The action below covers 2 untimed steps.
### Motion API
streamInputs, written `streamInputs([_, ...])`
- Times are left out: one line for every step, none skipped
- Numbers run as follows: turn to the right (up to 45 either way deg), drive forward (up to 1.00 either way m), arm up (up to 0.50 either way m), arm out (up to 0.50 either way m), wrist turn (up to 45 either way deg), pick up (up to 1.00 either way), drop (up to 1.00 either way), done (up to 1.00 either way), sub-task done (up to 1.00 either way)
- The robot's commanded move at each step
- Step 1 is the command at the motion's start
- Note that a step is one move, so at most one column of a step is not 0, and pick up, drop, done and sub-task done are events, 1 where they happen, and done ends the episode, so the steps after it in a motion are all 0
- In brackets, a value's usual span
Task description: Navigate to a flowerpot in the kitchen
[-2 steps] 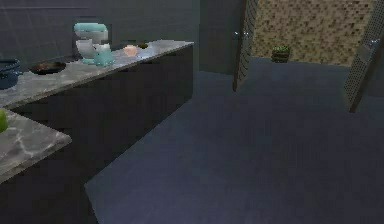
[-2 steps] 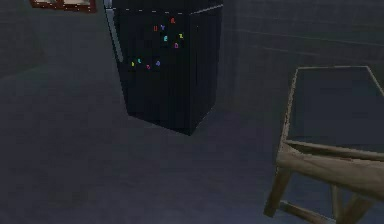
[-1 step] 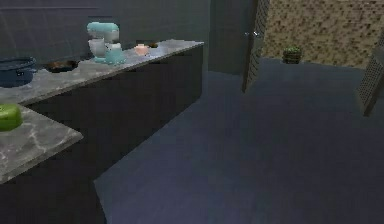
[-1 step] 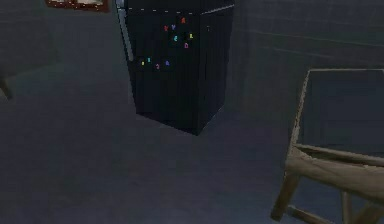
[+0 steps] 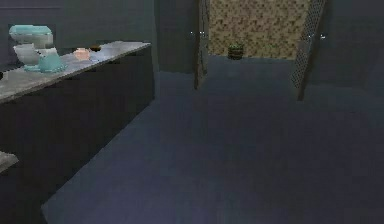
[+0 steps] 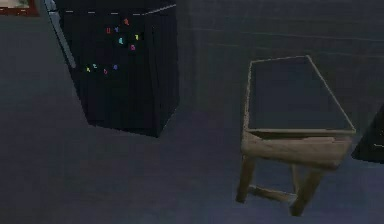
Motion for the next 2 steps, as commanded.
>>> streamInputs([0.0, 0.60, 0.00, 0.00, 0.0, 0.00, 0.00, 0.00, 0.00])
streamInputs([-24.0, 0.00, 0.00, 0.00, 0.0, 0.00, 0.00, 0.00, 0.00])
